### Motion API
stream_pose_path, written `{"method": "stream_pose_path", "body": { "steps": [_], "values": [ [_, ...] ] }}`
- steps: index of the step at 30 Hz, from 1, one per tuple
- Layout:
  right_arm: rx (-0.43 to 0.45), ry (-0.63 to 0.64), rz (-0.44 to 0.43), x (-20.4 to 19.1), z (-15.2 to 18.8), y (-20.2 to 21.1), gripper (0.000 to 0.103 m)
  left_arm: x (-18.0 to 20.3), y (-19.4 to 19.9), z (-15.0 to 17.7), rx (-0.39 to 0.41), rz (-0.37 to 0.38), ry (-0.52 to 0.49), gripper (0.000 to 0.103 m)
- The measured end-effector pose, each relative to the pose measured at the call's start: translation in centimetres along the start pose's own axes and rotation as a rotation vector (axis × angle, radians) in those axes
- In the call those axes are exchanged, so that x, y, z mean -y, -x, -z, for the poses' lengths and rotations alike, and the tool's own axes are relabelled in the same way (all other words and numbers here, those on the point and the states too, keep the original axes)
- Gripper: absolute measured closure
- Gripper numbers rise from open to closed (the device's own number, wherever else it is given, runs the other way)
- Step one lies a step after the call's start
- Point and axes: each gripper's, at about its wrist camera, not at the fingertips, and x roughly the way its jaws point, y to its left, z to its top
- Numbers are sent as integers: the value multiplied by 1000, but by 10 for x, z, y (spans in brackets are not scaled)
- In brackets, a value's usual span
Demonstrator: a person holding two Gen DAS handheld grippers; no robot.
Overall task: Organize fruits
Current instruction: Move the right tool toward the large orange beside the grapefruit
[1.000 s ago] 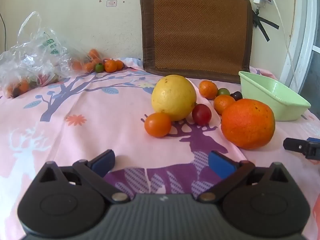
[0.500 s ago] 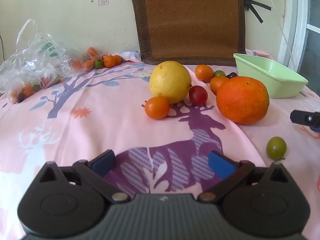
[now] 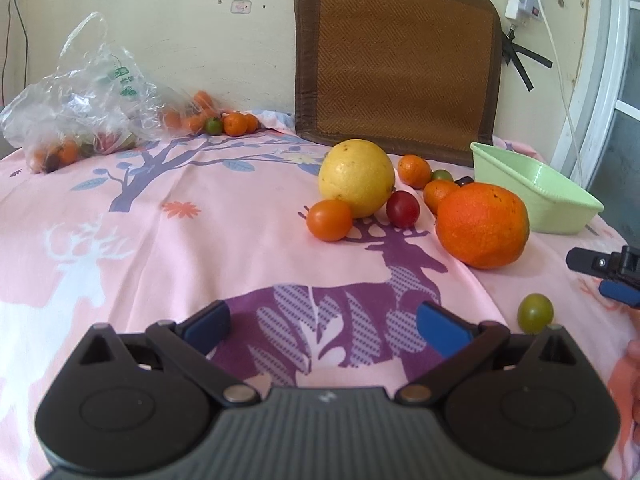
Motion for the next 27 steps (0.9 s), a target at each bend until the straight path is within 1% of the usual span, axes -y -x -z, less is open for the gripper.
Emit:
{"method": "stream_pose_path", "body": {
  "steps": [11, 14, 27],
  "values": [
    [-11, 44, 37, -7, 1, -2, 0, 0, 3, 5, 13, 0, 6, 0],
    [-13, 49, 43, -7, 1, -2, 0, 1, 2, 5, 8, -5, -5, 0],
    [-15, 61, 58, -10, 1, -3, 0, 2, 3, 5, 12, -1, 4, 0]
  ]
}}
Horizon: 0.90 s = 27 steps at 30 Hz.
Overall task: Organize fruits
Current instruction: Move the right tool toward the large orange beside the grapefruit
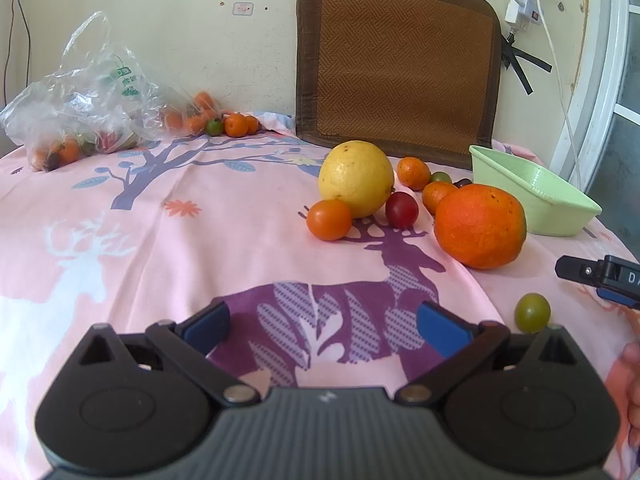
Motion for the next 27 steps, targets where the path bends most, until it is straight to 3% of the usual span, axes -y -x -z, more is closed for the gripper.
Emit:
{"method": "stream_pose_path", "body": {
  "steps": [13, 19, 24, 27],
  "values": [
    [85, 64, -3, -10, 6, 15, 0, 0, 2, 0, 1, -24, 6, 0],
    [116, 82, -14, -11, 7, 18, 5, 1, 1, 0, -3, -30, -3, 0],
    [119, 100, -24, -13, 8, 18, 18, -3, 4, -1, 15, -2, 10, 0],
    [117, 115, -48, -15, 9, 20, 32, -6, 8, -3, 28, 17, 3, 10]
  ]
}}
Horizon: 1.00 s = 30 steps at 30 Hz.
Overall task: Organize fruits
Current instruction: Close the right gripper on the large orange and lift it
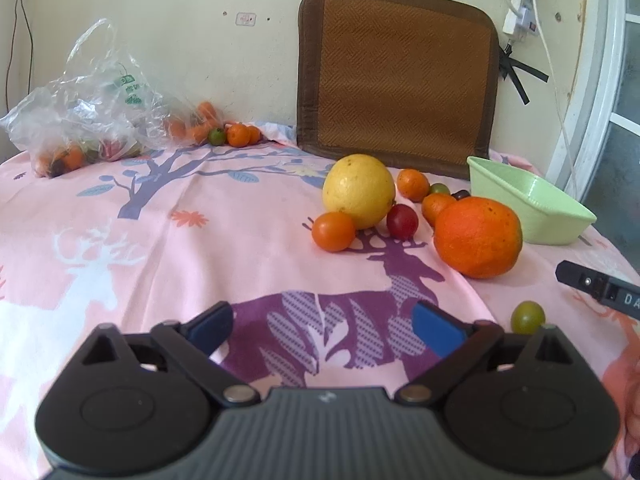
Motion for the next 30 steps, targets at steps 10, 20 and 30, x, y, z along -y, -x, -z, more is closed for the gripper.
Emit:
{"method": "stream_pose_path", "body": {
  "steps": [10, 20, 30],
  "values": [
    [3, 99, -167, -12, -8, 7, 60, 20, -1, -12, -19, 149, -58, 38],
    [-33, 9, -266, 6, -32, -5, 59, 68, -16, -31, -30, 291, -157, 33],
    [-107, 194, -395, -20, -36, -34, 41, 11, -70, -77, -181, 467, 196, 28]
  ]
}}
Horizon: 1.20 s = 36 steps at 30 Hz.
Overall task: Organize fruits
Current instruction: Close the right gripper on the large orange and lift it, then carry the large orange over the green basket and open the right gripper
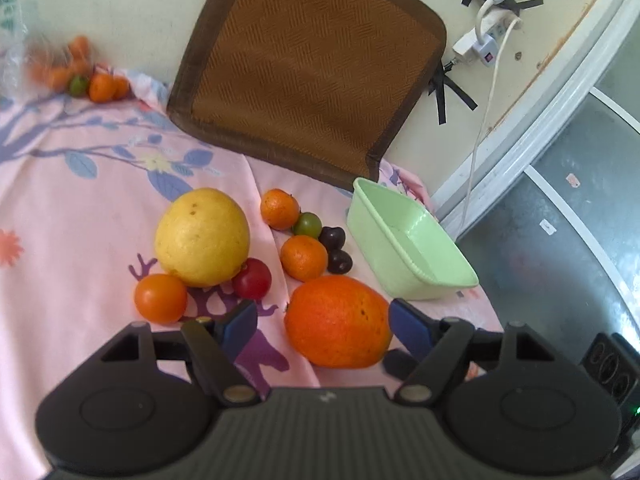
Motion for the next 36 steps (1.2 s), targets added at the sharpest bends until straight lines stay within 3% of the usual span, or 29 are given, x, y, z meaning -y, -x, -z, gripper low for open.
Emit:
{"method": "stream_pose_path", "body": {
  "steps": [5, 7, 9, 13, 17, 20, 23, 28, 36],
  "values": [
    [-52, 35, -11, -2, -1, -26, 28, 8, -27, 1, -53, -6, -30, 28],
    [-66, 32, -28, -2, -1, -34, 28, 5, -35, -1, -68, 21, 2, 27],
    [-84, 53, -18, -5, 1, -40, 36, 7, -37, 0, -62, 18, 14, 28],
    [-7, 40, -6, -1, 1, -22, 38, 37, -30, -6, -33, 20, -71, 29],
    [125, 82, 95, 10, -10, 4, 38, 79, -45, -30, -8, 63, -163, 28],
    [165, 46, 174, 38, -19, 14, 38, 108, -78, -45, -20, 103, -210, 28],
    [151, -14, 244, 71, -24, 17, 38, 124, -117, -51, -51, 134, -214, 28],
    [71, -24, 342, 102, -22, 4, 37, 131, -164, -43, -105, 117, -191, 29],
    [86, -16, 378, 96, -20, -9, 35, 135, -176, -41, -103, 71, -213, 29]
  ]
}}
